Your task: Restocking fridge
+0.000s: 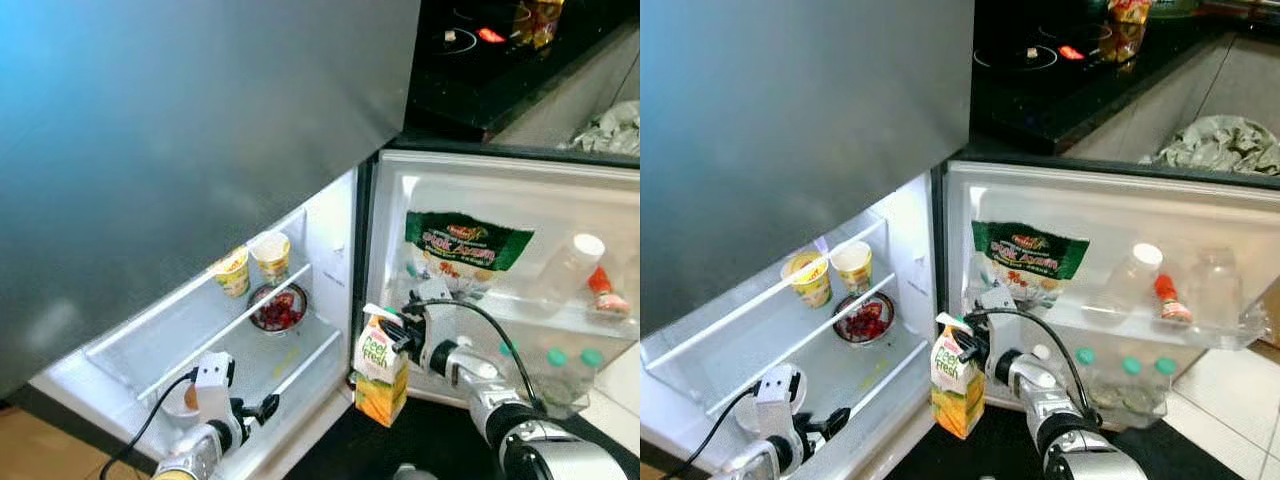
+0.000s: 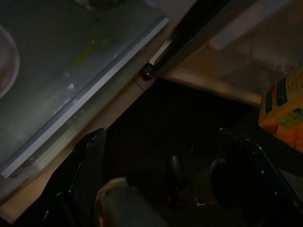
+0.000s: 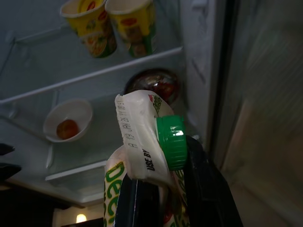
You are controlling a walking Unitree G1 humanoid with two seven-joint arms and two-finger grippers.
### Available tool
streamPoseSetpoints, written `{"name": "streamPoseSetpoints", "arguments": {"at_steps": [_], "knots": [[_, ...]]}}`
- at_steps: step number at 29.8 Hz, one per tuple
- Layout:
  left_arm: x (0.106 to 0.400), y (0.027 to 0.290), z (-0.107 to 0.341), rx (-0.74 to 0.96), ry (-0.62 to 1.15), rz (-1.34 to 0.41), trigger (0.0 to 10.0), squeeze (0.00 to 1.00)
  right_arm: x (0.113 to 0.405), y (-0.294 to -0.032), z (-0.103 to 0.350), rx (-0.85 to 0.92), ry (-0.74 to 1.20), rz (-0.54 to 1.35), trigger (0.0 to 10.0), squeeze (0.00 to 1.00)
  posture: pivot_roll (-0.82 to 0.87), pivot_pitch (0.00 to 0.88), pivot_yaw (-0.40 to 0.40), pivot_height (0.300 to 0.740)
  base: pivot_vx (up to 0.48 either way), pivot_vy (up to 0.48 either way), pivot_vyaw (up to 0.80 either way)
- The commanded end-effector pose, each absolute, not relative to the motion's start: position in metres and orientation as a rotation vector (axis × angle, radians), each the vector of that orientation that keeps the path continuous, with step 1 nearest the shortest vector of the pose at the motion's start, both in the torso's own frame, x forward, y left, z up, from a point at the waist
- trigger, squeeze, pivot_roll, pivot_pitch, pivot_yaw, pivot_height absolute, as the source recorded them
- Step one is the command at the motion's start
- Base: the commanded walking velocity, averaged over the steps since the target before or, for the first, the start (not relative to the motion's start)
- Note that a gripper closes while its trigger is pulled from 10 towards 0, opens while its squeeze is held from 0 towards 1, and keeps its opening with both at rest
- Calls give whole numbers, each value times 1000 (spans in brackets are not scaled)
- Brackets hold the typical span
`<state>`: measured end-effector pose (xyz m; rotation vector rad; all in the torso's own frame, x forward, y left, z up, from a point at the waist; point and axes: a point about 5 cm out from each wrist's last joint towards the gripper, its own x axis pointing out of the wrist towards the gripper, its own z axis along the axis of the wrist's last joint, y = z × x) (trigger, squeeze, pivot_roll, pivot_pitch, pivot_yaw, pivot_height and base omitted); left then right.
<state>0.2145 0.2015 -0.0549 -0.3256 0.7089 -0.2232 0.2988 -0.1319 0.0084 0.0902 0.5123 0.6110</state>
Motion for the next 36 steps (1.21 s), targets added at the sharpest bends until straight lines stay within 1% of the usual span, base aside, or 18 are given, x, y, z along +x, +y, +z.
{"name": "streamPoseSetpoints", "arguments": {"at_steps": [1,4,5,9,12,14,17,21,24,27,31,33,36], "knots": [[210,206,-57,-305,724,-221,10000,0,302,-129,13,124,492,624,10000,0,-38,0,37,620,0,0,0],[210,206,-57,-301,724,-225,10000,0,304,-126,17,158,475,661,10000,0,-38,0,35,610,0,0,0],[212,207,-55,-301,709,-225,10000,0,306,-124,21,173,460,697,10000,0,-40,0,29,605,0,0,0],[218,206,-51,-299,679,-230,10000,0,309,-124,27,187,435,745,10000,0,-44,0,21,595,0,0,0],[221,206,-49,-296,664,-237,10000,0,311,-125,31,192,421,759,10000,0,-47,0,17,590,0,0,0],[229,203,-43,-276,623,-262,10000,0,320,-130,48,240,345,814,10000,0,-54,0,10,575,0,0,0],[232,203,-41,-272,610,-268,10000,0,323,-132,55,251,319,832,10000,0,-55,0,6,570,0,0,0],[234,202,-39,-269,597,-273,10000,0,326,-135,62,261,289,847,10000,0,-56,0,4,565,0,0,0],[237,202,-36,-268,580,-278,10000,0,338,-141,82,281,211,830,10000,0,-61,0,7,555,0,0,0],[236,202,-37,-262,588,-279,10000,0,347,-138,98,276,144,820,10000,0,-58,0,9,545,0,0,0],[235,203,-38,-261,593,-278,10000,0,349,-136,103,268,121,820,10000,0,-58,0,9,540,0,0,0],[231,203,-41,-265,602,-272,10000,0,354,-132,116,221,62,820,10000,0,-51,0,8,525,0,0,0],[231,203,-41,-266,603,-271,10000,0,355,-131,121,203,45,828,10000,0,-51,0,8,515,0,0,0]]}}
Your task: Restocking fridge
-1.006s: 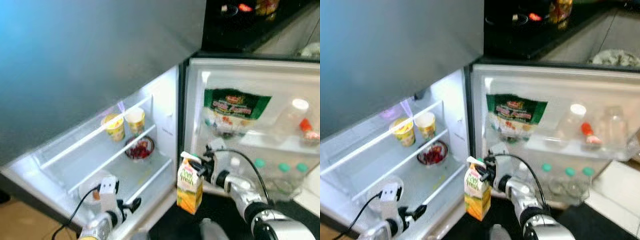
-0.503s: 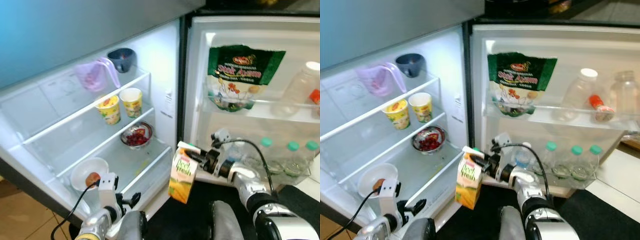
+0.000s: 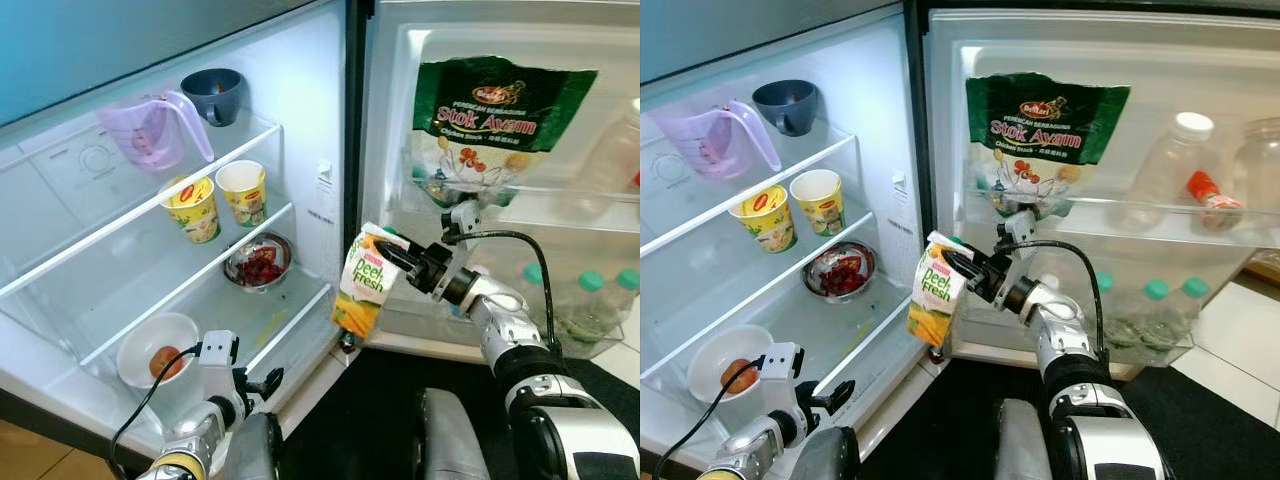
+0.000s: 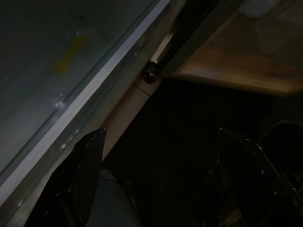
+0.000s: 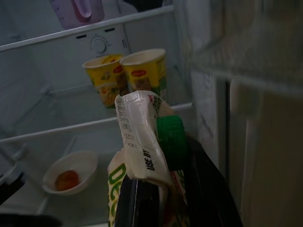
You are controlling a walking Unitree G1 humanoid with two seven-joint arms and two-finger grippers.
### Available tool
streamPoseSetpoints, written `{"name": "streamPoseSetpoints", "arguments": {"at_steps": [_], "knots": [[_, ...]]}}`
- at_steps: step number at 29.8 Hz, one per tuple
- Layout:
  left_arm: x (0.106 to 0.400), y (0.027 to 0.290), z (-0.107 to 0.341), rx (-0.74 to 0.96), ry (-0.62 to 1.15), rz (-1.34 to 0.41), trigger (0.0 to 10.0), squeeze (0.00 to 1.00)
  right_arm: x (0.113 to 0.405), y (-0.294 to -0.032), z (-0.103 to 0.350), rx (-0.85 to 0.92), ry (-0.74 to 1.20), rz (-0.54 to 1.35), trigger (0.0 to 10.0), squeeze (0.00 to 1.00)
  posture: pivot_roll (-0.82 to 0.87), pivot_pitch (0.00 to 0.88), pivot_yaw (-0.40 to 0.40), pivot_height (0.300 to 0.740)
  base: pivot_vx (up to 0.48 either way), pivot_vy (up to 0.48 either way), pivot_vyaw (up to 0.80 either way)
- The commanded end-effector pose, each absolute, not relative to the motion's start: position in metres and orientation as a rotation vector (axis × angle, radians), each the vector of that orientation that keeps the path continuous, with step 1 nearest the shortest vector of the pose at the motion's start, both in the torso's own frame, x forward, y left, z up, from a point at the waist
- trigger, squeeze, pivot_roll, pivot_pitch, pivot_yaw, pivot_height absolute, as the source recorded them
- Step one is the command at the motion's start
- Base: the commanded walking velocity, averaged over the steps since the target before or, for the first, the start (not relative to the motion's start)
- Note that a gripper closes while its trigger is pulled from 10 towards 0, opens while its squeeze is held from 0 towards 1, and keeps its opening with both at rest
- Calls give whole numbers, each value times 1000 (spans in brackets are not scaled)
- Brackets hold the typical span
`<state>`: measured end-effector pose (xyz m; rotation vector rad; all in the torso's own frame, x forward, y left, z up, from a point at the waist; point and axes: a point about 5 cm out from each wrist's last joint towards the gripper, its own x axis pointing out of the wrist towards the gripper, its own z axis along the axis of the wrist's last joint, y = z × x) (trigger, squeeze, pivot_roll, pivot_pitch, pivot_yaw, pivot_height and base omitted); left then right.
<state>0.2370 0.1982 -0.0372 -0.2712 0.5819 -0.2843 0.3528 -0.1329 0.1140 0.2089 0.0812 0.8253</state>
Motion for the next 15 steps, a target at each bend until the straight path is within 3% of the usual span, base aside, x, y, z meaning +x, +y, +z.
{"name": "streamPoseSetpoints", "arguments": {"at_steps": [1,15], "knots": [[231,203,-41,-266,603,-271,10000,0,355,-131,121,203,45,828,10000,0,-51,0,8,515,0,0,0],[232,208,-38,-255,592,-272,10000,0,362,-159,143,-87,-26,697,10000,0,-45,0,14,480,0,0,0]]}}
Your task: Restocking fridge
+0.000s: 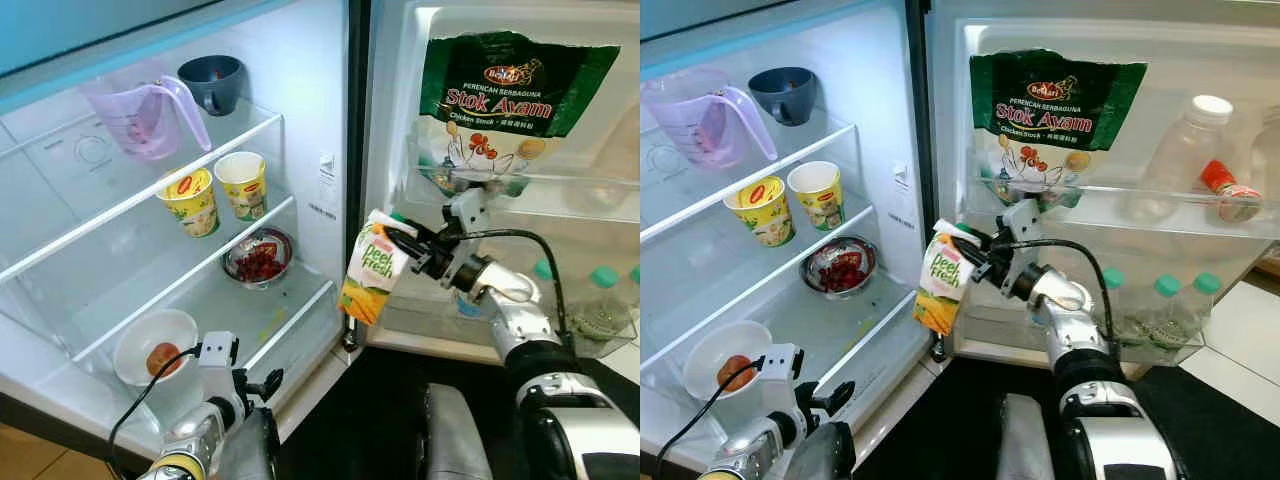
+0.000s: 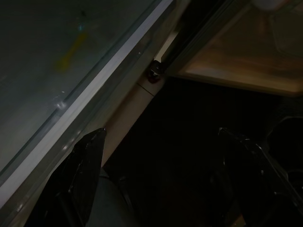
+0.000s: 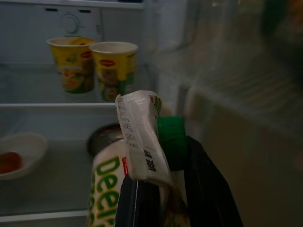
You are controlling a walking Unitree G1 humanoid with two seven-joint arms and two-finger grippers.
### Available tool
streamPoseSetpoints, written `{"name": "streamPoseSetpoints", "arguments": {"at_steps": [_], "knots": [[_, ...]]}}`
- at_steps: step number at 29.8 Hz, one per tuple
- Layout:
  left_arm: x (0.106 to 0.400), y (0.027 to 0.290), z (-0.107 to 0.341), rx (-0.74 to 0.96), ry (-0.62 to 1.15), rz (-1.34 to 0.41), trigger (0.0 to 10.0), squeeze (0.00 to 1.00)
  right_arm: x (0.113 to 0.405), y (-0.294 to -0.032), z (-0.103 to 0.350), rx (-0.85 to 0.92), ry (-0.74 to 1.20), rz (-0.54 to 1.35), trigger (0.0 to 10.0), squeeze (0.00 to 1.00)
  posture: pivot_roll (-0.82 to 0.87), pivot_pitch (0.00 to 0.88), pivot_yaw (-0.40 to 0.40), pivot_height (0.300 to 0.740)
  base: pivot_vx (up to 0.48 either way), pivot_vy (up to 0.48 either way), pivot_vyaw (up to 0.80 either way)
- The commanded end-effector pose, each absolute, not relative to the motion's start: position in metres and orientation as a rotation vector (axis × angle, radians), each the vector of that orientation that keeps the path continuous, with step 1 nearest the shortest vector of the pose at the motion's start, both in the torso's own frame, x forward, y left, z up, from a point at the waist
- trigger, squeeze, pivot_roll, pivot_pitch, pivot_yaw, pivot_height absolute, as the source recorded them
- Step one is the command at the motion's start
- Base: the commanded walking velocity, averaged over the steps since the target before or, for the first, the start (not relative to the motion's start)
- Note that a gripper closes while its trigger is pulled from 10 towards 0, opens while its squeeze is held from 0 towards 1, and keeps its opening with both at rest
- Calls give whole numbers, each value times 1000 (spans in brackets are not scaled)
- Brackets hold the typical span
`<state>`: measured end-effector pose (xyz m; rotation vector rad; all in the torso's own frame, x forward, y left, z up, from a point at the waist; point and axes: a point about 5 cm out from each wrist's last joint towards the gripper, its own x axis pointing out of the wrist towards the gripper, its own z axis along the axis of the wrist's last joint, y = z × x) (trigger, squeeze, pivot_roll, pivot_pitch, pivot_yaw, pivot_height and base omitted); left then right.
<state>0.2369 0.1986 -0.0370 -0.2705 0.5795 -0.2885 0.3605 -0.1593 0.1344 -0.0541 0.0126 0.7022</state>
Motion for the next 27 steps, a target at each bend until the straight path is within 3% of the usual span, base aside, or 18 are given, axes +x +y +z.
{"name": "streamPoseSetpoints", "arguments": {"at_steps": [1,14,23,27], "knots": [[232,208,-38,-255,592,-272,10000,0,363,-163,147,-113,-38,690,10000,0,-44,0,12,475,0,0,0],[230,205,-40,-256,597,-279,10000,0,363,-175,156,-232,-83,631,10000,0,-47,0,7,456,0,0,0],[230,205,-41,-255,599,-274,10000,0,356,-152,130,-384,-80,597,10000,0,-47,0,9,456,0,0,0],[230,207,-40,-249,596,-278,10000,0,349,-143,110,-529,-55,565,10000,0,-47,0,16,456,0,0,0]]}}
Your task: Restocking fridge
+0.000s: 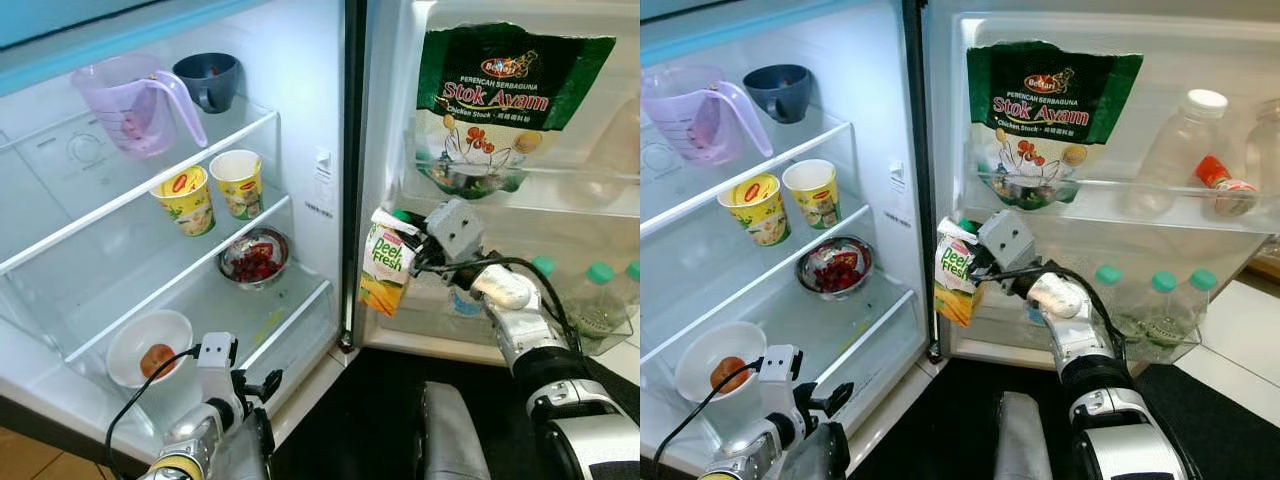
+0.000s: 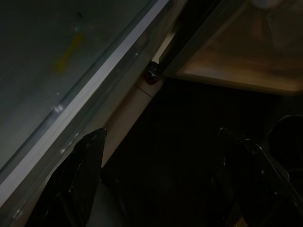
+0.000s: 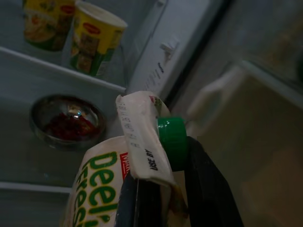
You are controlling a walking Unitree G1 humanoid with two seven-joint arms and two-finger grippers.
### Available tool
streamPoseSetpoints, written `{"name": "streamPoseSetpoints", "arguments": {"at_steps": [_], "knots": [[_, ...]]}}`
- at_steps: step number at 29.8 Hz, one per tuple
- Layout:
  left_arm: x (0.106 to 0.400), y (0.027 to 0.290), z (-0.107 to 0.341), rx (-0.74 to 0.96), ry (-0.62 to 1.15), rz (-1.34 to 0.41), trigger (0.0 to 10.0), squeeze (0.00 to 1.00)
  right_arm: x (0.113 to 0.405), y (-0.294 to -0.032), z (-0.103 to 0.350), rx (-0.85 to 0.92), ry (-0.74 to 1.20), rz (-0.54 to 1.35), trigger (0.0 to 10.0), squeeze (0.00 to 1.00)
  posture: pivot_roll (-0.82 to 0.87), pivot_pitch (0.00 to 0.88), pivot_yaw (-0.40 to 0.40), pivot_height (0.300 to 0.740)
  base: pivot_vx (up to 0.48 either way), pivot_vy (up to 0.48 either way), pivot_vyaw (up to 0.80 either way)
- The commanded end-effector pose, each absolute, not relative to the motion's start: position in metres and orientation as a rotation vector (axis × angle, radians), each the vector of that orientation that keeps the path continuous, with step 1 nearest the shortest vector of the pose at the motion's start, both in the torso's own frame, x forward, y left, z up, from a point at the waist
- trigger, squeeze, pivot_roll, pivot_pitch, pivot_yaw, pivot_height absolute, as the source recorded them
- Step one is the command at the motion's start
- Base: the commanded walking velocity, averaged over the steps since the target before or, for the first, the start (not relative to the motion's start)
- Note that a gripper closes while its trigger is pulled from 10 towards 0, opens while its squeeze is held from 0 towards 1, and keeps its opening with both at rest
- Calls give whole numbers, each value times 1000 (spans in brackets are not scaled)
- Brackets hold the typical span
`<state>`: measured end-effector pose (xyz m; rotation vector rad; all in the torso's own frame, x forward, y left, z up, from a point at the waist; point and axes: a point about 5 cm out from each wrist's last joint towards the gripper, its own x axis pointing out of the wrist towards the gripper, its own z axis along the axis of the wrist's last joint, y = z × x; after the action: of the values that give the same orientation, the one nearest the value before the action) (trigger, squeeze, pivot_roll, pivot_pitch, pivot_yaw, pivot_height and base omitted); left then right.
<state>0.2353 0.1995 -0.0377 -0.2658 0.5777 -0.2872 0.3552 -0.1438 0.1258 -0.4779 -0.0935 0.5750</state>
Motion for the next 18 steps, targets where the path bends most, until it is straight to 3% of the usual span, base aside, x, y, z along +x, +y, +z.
{"name": "streamPoseSetpoints", "arguments": {"at_steps": [1,7,16,18], "knots": [[230,207,-40,-249,596,-278,10000,0,349,-143,110,-529,-55,565,10000,0,-47,0,16,456,0,0,0],[230,207,-40,-246,596,-280,10000,0,339,-138,85,-607,-13,530,10000,0,-45,0,13,456,0,0,0],[229,204,-41,-252,593,-284,10000,0,337,-152,65,-337,123,368,10000,0,-42,0,16,456,0,0,0],[230,203,-40,-253,590,-287,10000,0,338,-162,61,-171,181,286,10000,0,-42,0,17,456,0,0,0]]}}
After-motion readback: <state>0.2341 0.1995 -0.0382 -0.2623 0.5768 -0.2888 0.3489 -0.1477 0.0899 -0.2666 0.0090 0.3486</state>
